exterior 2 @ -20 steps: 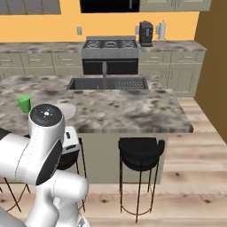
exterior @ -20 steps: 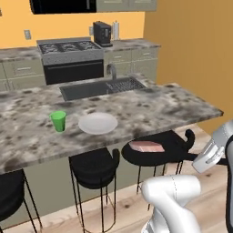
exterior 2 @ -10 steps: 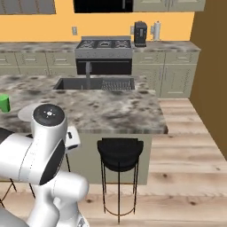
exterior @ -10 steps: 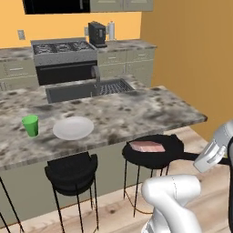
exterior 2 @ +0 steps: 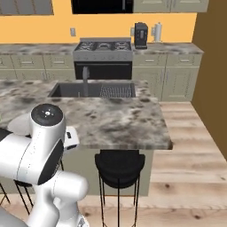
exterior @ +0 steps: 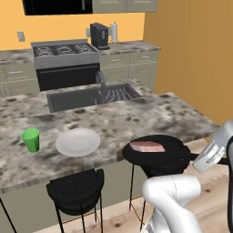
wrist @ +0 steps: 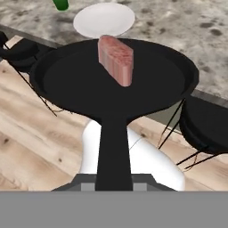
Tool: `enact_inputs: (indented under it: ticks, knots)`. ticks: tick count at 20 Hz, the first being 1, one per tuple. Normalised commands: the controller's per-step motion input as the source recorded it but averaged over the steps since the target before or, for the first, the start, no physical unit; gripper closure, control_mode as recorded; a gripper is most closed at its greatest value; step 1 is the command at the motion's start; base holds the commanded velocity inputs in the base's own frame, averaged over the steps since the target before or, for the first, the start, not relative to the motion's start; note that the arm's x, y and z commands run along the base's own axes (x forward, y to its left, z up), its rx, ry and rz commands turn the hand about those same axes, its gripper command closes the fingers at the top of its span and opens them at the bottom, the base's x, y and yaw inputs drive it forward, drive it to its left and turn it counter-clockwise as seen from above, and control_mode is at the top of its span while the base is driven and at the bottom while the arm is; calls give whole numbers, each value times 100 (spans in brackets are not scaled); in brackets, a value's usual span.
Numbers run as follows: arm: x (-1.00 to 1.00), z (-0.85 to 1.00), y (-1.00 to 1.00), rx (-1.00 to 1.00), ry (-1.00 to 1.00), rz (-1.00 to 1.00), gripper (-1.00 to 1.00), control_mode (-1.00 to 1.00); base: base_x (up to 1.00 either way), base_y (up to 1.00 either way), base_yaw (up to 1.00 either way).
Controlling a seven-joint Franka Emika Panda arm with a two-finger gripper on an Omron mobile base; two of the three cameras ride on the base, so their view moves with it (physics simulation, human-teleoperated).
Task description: Pick up the pan with the steak in it and place it on the dining table. Then place the steak on the plate.
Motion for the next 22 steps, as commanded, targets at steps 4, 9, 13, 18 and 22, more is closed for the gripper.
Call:
enact_inputs:
  ticks: [4,9,13,18,22]
  knots:
    - [0,0,0,0,0,0,100,100,44,0,0]
    - [4,0,-1,0,0,0,100,-100,2,0,0]
    - [66,-5,-5,0,0,0,100,-100,0,0,0]
    - [68,-7,-16,3,0,0,100,-100,0,0,0]
    - [47,-12,-12,4,0,1,100,-100,0,0,0]
